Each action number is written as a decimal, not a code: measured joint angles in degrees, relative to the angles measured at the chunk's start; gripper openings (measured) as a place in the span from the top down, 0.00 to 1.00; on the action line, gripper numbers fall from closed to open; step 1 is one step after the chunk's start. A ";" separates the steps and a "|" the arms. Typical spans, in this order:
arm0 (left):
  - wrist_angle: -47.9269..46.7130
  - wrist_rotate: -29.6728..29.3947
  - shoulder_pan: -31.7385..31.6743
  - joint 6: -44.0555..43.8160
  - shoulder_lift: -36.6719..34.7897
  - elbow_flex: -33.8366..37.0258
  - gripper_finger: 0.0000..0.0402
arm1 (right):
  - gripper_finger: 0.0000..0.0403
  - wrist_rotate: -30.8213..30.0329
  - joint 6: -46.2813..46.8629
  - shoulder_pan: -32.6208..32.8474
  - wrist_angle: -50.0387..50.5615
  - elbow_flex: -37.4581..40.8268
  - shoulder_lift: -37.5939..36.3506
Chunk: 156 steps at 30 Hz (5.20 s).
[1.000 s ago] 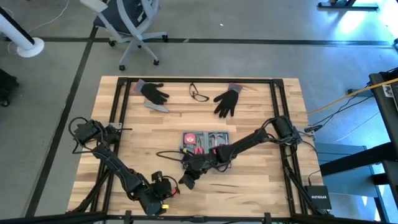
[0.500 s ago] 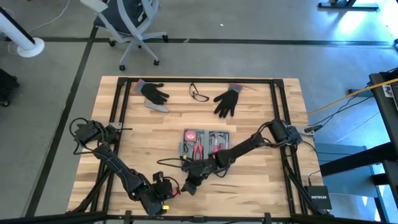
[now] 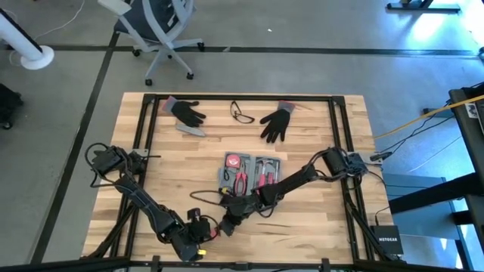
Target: Prefit tool cases
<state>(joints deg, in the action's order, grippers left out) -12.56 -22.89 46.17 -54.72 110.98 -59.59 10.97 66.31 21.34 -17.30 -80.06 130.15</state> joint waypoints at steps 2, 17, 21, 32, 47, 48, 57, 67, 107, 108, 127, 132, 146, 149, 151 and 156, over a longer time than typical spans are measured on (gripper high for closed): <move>0.07 0.06 -1.03 1.58 0.02 -0.02 1.00 | 1.00 0.03 -3.74 -0.12 1.69 -0.15 -0.32; -0.22 -2.01 -7.83 14.86 0.13 0.04 1.00 | 1.00 -1.33 -39.22 -7.52 33.14 0.05 -12.61; -0.12 -1.75 -10.36 19.04 0.13 0.04 1.00 | 1.00 -1.34 -44.05 -5.05 35.63 0.02 -13.25; 6.40 -1.96 -16.34 29.65 0.31 0.26 1.00 | 1.00 -8.36 -49.86 -2.32 39.46 0.01 -13.29; 7.48 -1.89 -16.28 28.07 0.33 0.24 1.00 | 1.00 -8.52 -55.21 -3.02 37.42 1.07 -10.31; 7.51 -1.88 -16.24 28.09 0.33 0.24 1.00 | 1.00 -8.42 -55.58 -3.02 37.27 1.08 -9.50; 7.69 -1.89 -15.83 27.65 0.28 0.14 1.00 | 1.00 -7.28 -58.88 -4.20 38.90 1.44 -11.06; 7.49 -1.69 -15.80 26.45 0.28 0.13 1.00 | 1.00 -8.43 -58.84 -4.85 41.38 1.64 -14.99; 8.09 -1.77 -16.19 24.78 0.96 0.15 1.00 | 1.00 0.70 -59.85 -4.16 40.40 0.23 -8.98; 8.21 -1.86 -16.19 24.76 0.97 0.15 1.00 | 1.00 0.63 -59.75 -4.25 40.57 0.43 -9.76; 4.42 -1.38 -18.16 43.46 -5.54 0.08 1.00 | 1.00 -0.28 -57.78 -5.18 46.35 0.72 -17.31; 8.97 6.84 -23.43 54.06 -5.69 0.07 1.00 | 1.00 1.16 -53.35 -5.18 45.35 6.13 -20.50; 10.17 21.33 -27.03 67.59 -3.55 0.04 1.00 | 1.00 -4.50 -33.65 -0.04 30.39 16.07 -26.80; 11.90 20.49 -26.84 66.85 -1.28 0.04 1.00 | 1.00 -5.45 -31.97 0.17 28.91 16.05 -26.80; 13.34 18.02 -27.03 65.76 -0.36 0.04 1.00 | 1.00 -5.83 -30.86 0.17 28.94 16.05 -26.80; 14.45 14.16 -28.24 65.87 -0.31 0.04 1.00 | 1.00 -7.86 -29.27 0.07 28.88 16.05 -26.80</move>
<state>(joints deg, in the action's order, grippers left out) 1.89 -8.73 17.93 11.15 110.67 -59.55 3.12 37.04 21.41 11.57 -64.01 103.35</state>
